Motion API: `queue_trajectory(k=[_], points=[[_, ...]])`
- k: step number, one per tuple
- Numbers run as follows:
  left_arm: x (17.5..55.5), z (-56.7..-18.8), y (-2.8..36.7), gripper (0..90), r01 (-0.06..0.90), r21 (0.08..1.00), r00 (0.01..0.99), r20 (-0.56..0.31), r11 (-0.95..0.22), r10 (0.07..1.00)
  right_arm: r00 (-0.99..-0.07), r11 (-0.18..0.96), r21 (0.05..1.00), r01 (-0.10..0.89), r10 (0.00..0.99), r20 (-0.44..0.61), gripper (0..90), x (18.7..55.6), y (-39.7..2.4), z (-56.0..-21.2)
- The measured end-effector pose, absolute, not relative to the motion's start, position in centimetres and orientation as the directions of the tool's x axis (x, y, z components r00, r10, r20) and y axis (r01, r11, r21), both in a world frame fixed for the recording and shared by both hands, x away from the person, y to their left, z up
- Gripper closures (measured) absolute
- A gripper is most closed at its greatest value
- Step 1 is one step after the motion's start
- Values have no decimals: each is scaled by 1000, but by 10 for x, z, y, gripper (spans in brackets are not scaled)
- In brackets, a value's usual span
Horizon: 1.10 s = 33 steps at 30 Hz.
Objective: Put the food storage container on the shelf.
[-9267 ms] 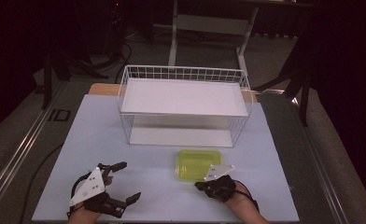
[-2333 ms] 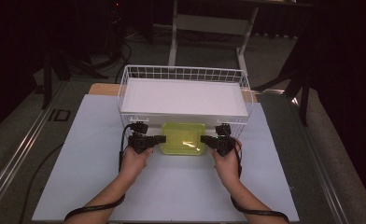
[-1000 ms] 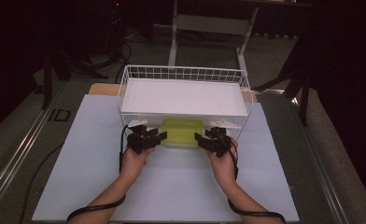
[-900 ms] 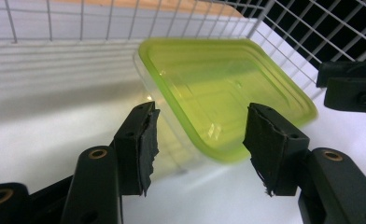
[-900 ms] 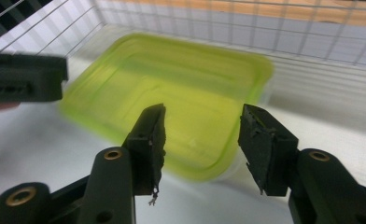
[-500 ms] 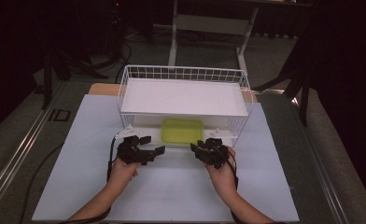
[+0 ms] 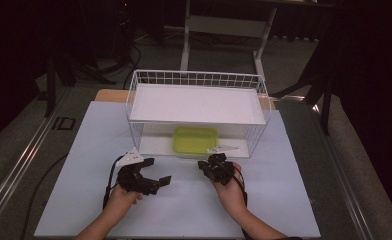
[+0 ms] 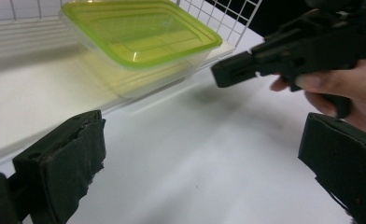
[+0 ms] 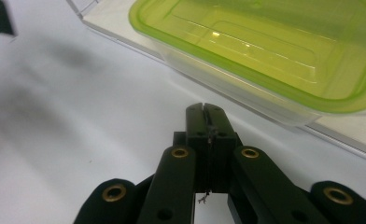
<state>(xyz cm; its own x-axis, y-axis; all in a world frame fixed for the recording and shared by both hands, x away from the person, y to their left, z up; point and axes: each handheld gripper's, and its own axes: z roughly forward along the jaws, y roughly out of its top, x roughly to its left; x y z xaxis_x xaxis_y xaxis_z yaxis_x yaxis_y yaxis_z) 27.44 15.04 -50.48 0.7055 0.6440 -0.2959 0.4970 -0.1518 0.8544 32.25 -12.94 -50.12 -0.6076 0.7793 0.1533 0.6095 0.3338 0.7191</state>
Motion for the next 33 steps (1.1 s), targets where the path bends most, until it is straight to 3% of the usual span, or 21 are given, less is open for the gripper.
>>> queue_trajectory(k=[33], points=[[265,-520,157,16,461,880,682,-270,-114,680,-524,289,730,619,844,111,894,387,-103,-520]])
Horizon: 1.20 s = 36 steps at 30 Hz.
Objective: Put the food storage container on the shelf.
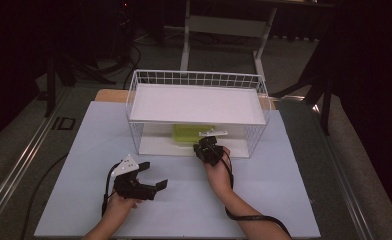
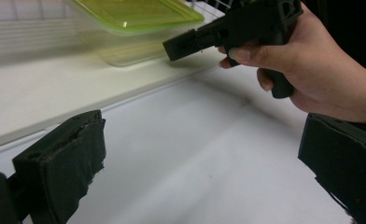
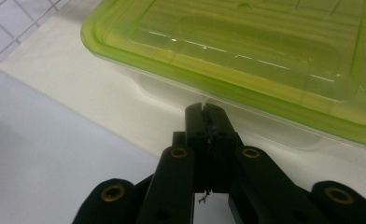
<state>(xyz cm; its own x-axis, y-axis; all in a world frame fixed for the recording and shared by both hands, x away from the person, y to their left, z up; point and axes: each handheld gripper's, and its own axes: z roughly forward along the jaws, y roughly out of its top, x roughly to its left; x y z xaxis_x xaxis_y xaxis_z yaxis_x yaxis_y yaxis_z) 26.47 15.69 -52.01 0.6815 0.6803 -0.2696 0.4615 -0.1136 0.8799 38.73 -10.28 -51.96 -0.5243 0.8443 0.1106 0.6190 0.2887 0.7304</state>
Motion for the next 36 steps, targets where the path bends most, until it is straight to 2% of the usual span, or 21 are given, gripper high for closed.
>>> queue_trajectory(k=[17,30,32,33,34,36], points=[[265,-520,158,16,455,884,684,-268,-110,678,-488,256,726,638,864,125,894,402,-98,-514],[265,-518,155,16,434,892,698,-247,-123,672,-548,273,759,591,826,130,835,383,-95,-507],[265,-518,154,16,435,892,699,-250,-122,670,-561,274,765,583,817,135,806,379,-96,-506],[265,-518,154,16,436,892,702,-254,-120,666,-567,263,771,580,810,150,746,373,-98,-504],[265,-518,154,16,433,893,704,-253,-119,663,-567,263,771,580,810,150,746,373,-98,-504],[265,-516,153,16,421,898,713,-240,-129,659,-578,265,781,565,803,145,629,366,-100,-503]])
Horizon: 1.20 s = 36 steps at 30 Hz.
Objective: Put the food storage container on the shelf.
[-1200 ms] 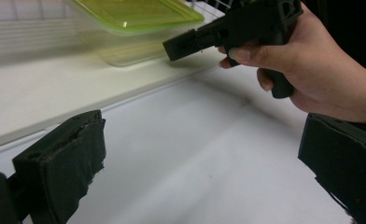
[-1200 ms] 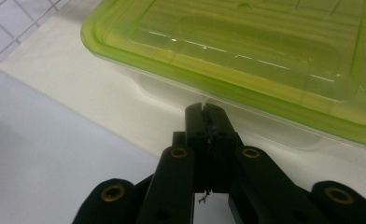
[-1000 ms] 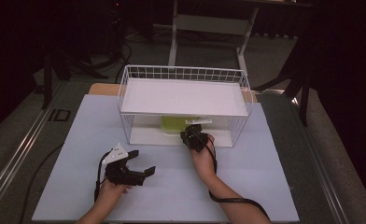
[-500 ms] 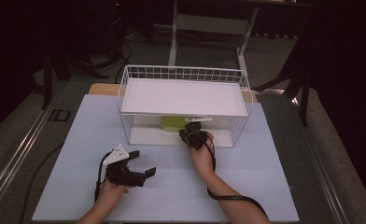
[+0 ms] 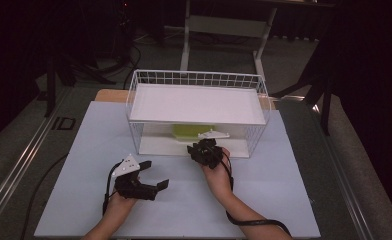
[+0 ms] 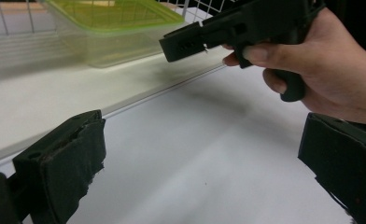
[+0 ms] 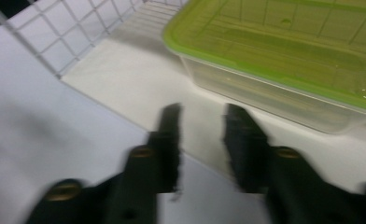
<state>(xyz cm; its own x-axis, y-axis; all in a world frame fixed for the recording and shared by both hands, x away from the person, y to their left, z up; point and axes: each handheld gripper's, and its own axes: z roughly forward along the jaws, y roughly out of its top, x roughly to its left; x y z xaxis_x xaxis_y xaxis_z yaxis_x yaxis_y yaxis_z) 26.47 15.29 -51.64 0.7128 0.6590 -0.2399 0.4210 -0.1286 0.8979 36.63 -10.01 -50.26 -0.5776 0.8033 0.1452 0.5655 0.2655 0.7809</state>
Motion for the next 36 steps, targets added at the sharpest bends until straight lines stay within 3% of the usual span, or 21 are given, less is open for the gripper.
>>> queue_trajectory(k=[1,2,6,7,10,18,36], points=[[265,-515,152,16,414,900,718,-230,-137,657,-587,259,792,553,795,150,543,360,-103,-500],[265,-514,152,16,404,903,723,-219,-144,655,-587,259,792,553,795,150,543,360,-103,-500],[265,-509,147,16,368,914,744,-181,-169,643,-611,261,801,538,775,158,357,348,-110,-494],[266,-507,146,16,366,915,747,-179,-171,640,-642,268,810,521,749,166,202,343,-115,-491],[268,-502,145,16,364,918,759,-195,-156,621,-666,287,807,517,726,169,140,339,-118,-488],[271,-492,138,16,350,924,794,-204,-155,573,-700,270,818,507,684,208,145,329,-130,-485],[260,-480,136,16,320,927,835,-178,-194,521,-727,289,844,451,668,159,147,301,-166,-478]])
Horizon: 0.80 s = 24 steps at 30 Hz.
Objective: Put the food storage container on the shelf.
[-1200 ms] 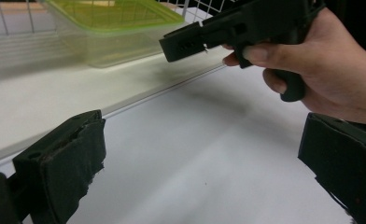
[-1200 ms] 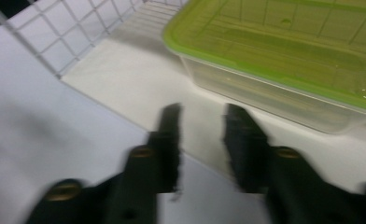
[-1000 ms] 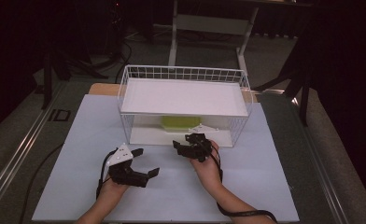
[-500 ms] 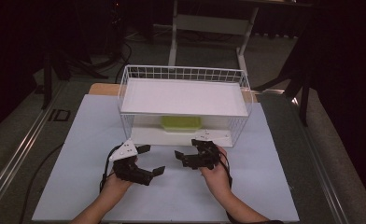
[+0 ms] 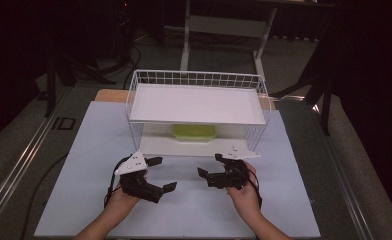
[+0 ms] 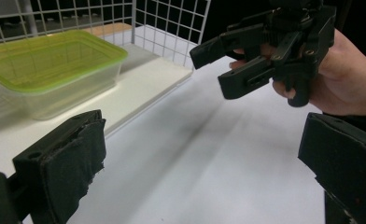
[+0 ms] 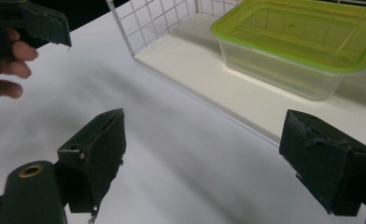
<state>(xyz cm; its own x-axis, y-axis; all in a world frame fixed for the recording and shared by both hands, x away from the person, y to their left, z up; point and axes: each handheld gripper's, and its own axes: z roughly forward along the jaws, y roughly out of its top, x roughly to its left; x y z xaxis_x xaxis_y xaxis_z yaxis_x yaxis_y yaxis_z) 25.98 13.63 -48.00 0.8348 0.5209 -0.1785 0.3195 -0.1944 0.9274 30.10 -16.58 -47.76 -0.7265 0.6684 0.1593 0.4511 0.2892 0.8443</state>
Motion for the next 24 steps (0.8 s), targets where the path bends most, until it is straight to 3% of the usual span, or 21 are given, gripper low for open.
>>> queue_trajectory(k=[24], points=[[230,-487,174,16,362,917,810,-222,-166,543,-730,265,863,430,664,160,159,263,-221,-472]])
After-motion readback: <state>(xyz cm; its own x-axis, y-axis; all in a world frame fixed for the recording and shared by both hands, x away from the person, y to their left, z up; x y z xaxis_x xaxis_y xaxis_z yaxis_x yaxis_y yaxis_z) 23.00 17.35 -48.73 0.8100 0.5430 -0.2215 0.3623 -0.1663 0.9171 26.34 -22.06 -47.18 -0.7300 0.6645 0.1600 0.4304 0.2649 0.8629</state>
